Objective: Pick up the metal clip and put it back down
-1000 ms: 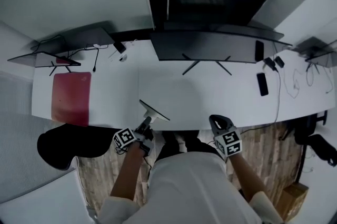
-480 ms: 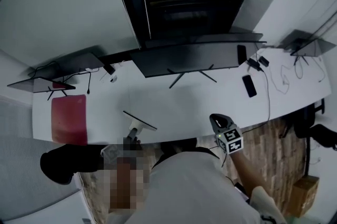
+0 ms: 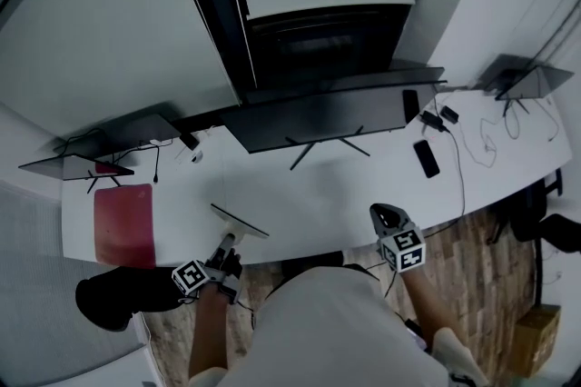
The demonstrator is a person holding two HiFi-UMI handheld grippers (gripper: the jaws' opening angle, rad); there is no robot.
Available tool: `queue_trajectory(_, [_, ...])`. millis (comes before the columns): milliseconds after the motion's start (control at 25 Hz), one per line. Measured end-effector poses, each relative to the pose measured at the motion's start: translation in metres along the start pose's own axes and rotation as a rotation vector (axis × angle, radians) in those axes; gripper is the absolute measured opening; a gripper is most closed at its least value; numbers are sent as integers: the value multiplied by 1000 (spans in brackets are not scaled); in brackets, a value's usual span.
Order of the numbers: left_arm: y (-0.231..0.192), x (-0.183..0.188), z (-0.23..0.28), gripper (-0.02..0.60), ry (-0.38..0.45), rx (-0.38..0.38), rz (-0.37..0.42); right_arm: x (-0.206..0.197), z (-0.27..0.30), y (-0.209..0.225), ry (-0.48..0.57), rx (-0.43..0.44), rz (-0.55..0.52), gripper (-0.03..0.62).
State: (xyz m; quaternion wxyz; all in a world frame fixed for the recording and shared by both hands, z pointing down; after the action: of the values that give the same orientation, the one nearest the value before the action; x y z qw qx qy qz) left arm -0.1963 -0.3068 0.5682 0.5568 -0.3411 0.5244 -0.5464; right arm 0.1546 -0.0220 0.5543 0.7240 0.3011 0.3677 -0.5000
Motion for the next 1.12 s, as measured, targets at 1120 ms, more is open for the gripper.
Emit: queue_trajectory(1120, [25, -11, 61, 32, -142, -19, 21, -16, -14, 17, -9, -77, 17, 35])
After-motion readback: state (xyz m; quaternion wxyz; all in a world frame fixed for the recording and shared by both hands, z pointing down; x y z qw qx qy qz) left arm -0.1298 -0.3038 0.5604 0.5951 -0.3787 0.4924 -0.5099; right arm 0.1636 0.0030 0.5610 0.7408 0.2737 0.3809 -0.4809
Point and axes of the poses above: the fingertips, and each gripper's own axes: z forward along the fingers, y to its right, x out of its top, the point moved 7 cm from there along -z, backward along the fingers, and after that the axes turned 3 degrees about -x, right-handed, at the moved point
